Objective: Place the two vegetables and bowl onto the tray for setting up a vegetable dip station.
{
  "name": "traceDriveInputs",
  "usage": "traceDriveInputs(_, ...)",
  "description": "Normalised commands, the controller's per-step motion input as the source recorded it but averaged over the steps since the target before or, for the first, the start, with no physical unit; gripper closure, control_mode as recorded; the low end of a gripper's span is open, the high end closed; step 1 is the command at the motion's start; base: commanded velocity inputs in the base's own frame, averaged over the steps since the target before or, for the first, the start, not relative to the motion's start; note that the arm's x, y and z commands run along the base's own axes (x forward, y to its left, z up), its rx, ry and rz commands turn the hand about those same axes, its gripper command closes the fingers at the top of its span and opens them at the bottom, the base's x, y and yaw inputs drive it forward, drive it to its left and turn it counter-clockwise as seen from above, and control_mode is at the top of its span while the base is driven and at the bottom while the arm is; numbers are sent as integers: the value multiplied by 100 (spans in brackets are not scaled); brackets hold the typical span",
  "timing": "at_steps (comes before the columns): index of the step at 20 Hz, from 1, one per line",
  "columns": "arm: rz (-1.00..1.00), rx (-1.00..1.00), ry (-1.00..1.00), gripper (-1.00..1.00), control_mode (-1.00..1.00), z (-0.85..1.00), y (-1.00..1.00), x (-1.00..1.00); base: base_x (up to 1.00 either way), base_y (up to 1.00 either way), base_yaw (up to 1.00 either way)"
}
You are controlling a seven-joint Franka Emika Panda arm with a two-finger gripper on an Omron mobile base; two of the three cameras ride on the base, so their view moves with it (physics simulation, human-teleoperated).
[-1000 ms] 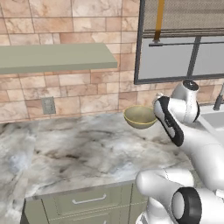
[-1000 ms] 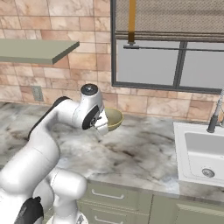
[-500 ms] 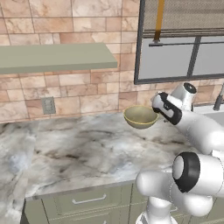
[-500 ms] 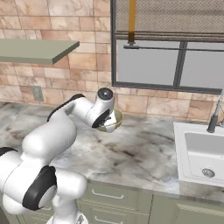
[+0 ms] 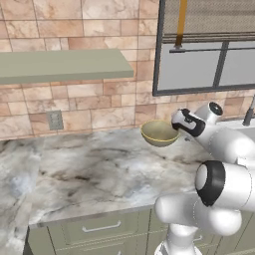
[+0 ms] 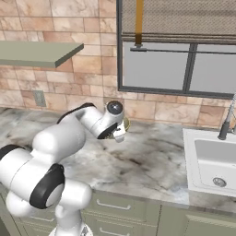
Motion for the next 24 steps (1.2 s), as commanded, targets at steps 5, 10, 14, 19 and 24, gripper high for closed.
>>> traceDriveInputs(5,0,0,-7,-100,-100,-33,-2,6,0,0,0)
traceDriveInputs(10,0,0,-5,-100,-100,-27,0,21,0,0,0)
traceDriveInputs(14,0,0,-3,-100,-100,-20,0,31,0,0,0)
traceDriveInputs(19,0,0,0,-100,-100,-19,0,28,0,0,0)
traceDriveInputs(24,0,0,0,-100,-100,-14,0,14,0,0,0)
